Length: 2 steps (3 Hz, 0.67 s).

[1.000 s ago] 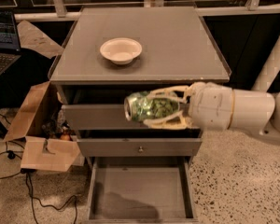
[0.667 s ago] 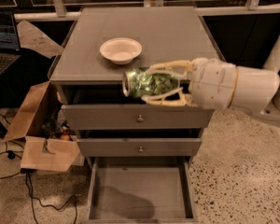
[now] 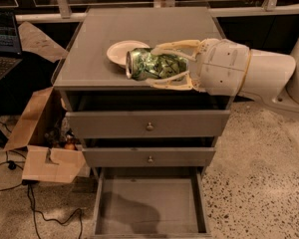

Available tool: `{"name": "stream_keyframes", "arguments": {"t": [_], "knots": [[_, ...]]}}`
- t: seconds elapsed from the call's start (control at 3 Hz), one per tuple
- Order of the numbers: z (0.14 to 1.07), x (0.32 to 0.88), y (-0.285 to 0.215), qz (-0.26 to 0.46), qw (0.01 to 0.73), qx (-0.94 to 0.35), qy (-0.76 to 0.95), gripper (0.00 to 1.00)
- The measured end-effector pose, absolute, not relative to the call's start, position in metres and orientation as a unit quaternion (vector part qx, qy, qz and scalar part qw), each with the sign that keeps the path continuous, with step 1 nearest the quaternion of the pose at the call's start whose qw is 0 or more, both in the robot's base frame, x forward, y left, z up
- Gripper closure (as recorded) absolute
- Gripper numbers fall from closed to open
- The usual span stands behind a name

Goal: Pick green can from bottom drawer and place on counter

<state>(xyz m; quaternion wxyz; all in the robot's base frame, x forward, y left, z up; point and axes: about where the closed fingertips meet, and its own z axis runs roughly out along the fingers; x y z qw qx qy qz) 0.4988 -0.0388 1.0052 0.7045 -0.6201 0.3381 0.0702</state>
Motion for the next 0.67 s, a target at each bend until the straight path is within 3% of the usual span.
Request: {"name": "stream_keyframes", "arguments": {"t": [0.67], "knots": [[1.017,0.534,-0.059,0.008,0.731,-0.583,0.354,1.00]]}}
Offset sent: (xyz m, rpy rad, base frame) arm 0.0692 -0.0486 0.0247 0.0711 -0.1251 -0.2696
